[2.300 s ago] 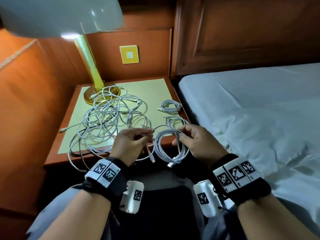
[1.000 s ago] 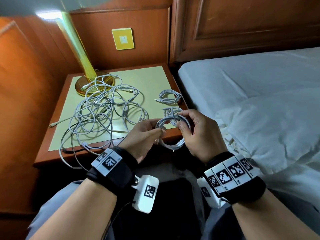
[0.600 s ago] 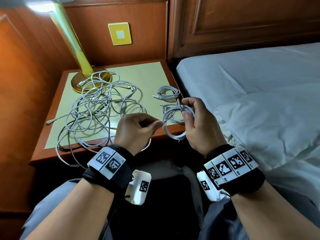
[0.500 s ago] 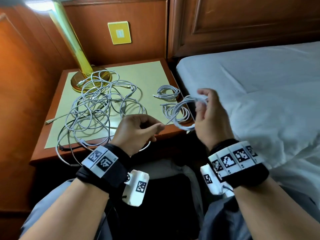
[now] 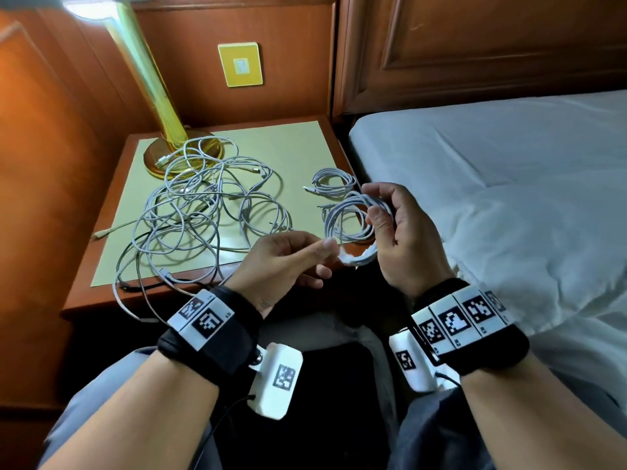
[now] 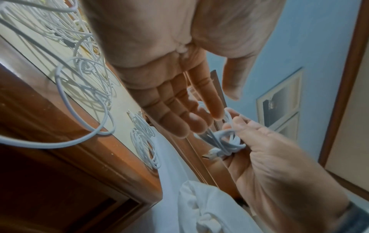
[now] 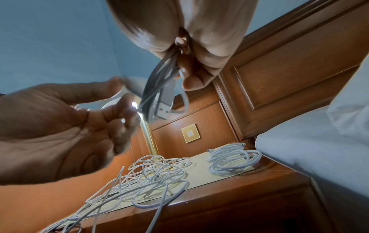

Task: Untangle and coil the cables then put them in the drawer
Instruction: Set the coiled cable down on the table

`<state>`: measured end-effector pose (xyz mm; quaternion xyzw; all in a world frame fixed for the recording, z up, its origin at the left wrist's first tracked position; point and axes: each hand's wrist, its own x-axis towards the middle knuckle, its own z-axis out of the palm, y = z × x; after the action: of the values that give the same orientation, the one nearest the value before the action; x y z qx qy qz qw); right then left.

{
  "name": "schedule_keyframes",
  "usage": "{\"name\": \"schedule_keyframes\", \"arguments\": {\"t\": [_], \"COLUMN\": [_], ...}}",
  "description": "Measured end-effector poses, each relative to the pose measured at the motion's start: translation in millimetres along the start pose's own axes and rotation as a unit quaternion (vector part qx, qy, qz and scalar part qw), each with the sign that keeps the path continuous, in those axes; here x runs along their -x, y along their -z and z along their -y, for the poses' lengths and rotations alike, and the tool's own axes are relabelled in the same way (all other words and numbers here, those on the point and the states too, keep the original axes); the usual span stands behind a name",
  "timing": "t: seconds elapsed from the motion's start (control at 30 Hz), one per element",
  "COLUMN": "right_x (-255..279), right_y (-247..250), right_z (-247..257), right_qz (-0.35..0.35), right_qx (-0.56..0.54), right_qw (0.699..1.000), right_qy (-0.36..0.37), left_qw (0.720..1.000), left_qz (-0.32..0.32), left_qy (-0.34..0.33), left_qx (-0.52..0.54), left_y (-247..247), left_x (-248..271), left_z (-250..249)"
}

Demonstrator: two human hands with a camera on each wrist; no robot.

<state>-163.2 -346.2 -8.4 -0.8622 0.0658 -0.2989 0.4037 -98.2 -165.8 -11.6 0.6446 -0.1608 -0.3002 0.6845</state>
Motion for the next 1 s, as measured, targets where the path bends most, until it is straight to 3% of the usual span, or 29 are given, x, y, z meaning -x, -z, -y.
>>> {"name": "schedule_keyframes", "arguments": {"t": [0.27,0.5,0.63,0.8,0.93,1.0], "right_x": [-1,-1,2,4,3,3], "right_y": [2,2,1,2,4,2], "right_z": [7,6,12,15,14,15], "right_qz": [0.012,0.045,0.092,0.15,0.142,0.131], "right_qx": [-0.067,-0.116,-0.156,-0.144,-0.129,-0.107], "right_qw": [0.998,0.992,0.982,0.977,0.981,0.985], "right_qy": [-0.013,-0.033,-0.047,-0.05,-0.04,-0.015], "left_qw": [0.994,0.99,0.984,0.996,0.985,0.982], "left_qz": [-0.079,0.016,0.002,-0.005,-0.042,-0.041], "left_qy": [-0.002,0.033,0.055,-0.081,-0.1,-0.087], "left_qx": [0.07,0.138,0.167,0.045,-0.134,-0.16], "left_y": [2,-4,-6,-4,2,5], "left_x": [-8,-10,-15,-19,-22,-23], "left_z": [-1,-1,0,-2,3,5]}}
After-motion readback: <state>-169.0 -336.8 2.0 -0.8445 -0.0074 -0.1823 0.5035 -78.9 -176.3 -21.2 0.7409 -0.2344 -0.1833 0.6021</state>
